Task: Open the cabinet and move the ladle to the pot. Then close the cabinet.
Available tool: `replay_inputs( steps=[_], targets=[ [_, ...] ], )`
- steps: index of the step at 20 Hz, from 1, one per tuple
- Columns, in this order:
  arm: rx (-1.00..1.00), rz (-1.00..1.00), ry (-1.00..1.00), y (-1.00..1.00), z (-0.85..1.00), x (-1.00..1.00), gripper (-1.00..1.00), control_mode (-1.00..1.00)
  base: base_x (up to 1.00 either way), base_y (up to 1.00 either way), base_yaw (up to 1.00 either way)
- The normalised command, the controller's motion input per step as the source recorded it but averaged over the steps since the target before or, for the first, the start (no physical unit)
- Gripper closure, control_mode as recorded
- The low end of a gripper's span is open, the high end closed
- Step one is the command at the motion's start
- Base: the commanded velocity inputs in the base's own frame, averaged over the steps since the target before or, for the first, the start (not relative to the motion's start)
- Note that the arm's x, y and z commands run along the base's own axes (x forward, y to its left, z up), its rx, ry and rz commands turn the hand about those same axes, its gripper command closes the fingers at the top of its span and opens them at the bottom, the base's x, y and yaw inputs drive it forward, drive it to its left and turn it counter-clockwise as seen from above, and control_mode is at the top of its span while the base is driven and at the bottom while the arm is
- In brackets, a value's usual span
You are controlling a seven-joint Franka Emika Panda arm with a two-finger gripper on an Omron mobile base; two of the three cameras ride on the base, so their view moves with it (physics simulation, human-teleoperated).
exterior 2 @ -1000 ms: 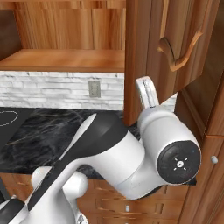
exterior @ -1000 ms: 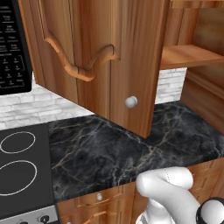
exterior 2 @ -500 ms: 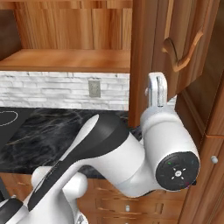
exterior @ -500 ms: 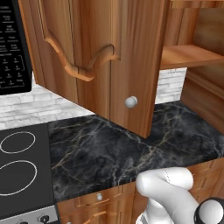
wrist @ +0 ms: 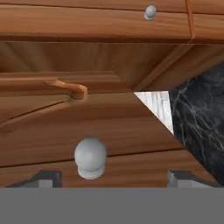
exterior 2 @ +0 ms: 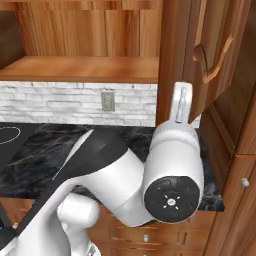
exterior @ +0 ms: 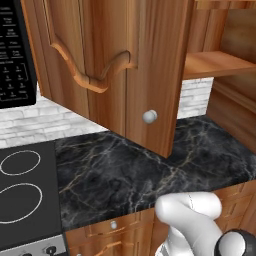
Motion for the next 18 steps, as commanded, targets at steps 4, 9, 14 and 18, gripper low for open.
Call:
replay_inputs(
  steps=[4, 9, 14, 18],
  targets=[
    [0.0, -0.49, -0.11, 0.84, -0.08, 0.41, -1.0, -1.0, 0.0, 0.0, 0.0],
    [0.01, -0.45, -0.08, 0.61, 0.0, 0.39, -1.0, -1.0, 0.0, 0.0, 0.0],
    [0.03, -0.21, -0.07, 0.26, 0.07, 0.13, -1.0, -1.0, 0.0, 0.0, 0.0],
    [0.09, 0.0, -0.05, -0.01, 0.41, 0.05, -1.0, -1.0, 0.0, 0.0, 0.0]
  ],
)
